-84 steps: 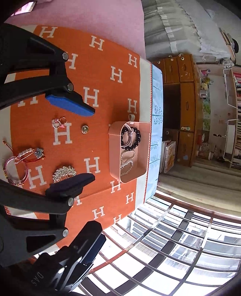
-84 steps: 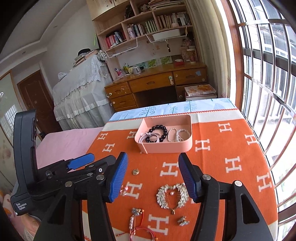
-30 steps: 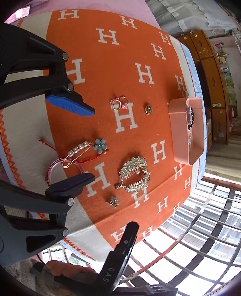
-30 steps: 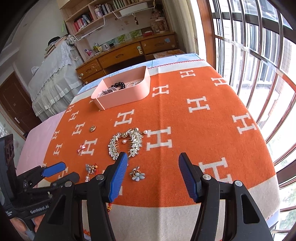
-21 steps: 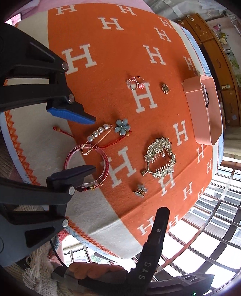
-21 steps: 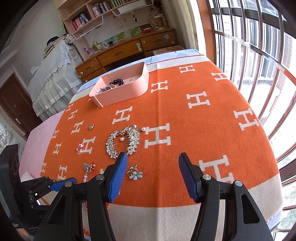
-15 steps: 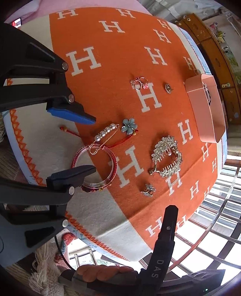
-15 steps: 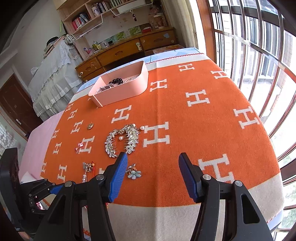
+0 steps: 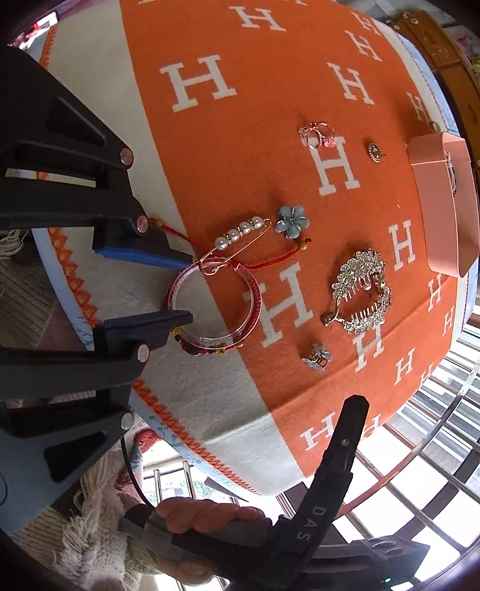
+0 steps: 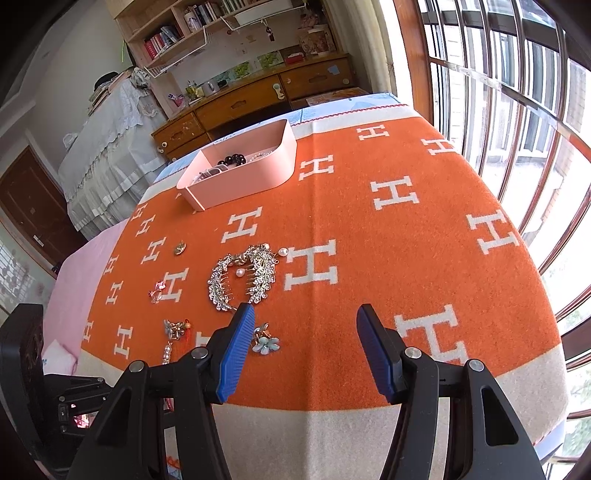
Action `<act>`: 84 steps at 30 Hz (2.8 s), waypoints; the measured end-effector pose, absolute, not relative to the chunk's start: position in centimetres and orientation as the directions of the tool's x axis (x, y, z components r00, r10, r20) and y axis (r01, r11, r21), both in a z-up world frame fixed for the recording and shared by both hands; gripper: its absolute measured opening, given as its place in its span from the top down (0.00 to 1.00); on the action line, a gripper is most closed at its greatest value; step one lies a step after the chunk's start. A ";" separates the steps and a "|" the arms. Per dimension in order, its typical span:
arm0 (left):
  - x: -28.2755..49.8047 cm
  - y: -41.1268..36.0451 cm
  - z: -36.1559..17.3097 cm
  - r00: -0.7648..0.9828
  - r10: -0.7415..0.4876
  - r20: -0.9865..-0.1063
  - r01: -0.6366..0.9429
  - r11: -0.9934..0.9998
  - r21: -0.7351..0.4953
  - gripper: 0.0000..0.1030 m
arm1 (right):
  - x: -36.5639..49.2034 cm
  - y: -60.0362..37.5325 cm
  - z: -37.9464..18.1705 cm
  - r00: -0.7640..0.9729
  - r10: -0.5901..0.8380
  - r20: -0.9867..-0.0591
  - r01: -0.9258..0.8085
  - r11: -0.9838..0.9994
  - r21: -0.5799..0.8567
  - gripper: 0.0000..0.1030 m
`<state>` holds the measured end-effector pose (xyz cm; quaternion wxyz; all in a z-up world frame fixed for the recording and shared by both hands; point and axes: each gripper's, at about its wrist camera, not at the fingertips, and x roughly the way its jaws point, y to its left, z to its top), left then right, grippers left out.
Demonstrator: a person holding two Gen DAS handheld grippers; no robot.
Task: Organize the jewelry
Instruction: 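Grasp the red string bracelet with the left tool, then grasp silver leaf hair comb with right tool while left tool lifts red bracelet, then lower red bracelet into tray with left tool while right tool lowers comb in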
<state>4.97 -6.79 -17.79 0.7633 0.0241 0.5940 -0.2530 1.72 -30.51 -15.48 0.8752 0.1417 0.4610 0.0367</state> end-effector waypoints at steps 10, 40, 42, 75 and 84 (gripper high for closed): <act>6.7 -7.3 -17.9 0.152 -0.322 -0.934 0.361 0.898 -0.251 0.80 | 1.5 -30.4 -15.3 0.577 0.193 -0.793 0.059 0.959 0.276 0.43; 12.2 -4.8 -7.7 0.476 -0.312 -0.822 0.299 0.937 -0.183 0.96 | 8.2 -31.0 -16.7 0.468 0.325 -0.822 0.081 0.910 0.406 0.43; 12.6 -4.5 -6.9 0.491 -0.314 -0.812 0.294 0.938 -0.185 0.96 | 9.3 -30.0 -16.9 0.453 0.319 -0.832 0.060 0.921 0.386 0.44; 18.1 -2.4 -1.8 0.638 -0.205 -0.742 0.213 0.973 -0.086 0.96 | 15.2 -26.1 -8.6 0.563 0.236 -0.792 -0.096 0.971 0.221 0.74; 26.9 -3.4 -1.6 0.643 -0.146 -0.752 0.149 0.987 -0.063 0.96 | 23.9 -27.7 -5.1 0.652 0.227 -0.723 0.016 0.950 0.313 0.74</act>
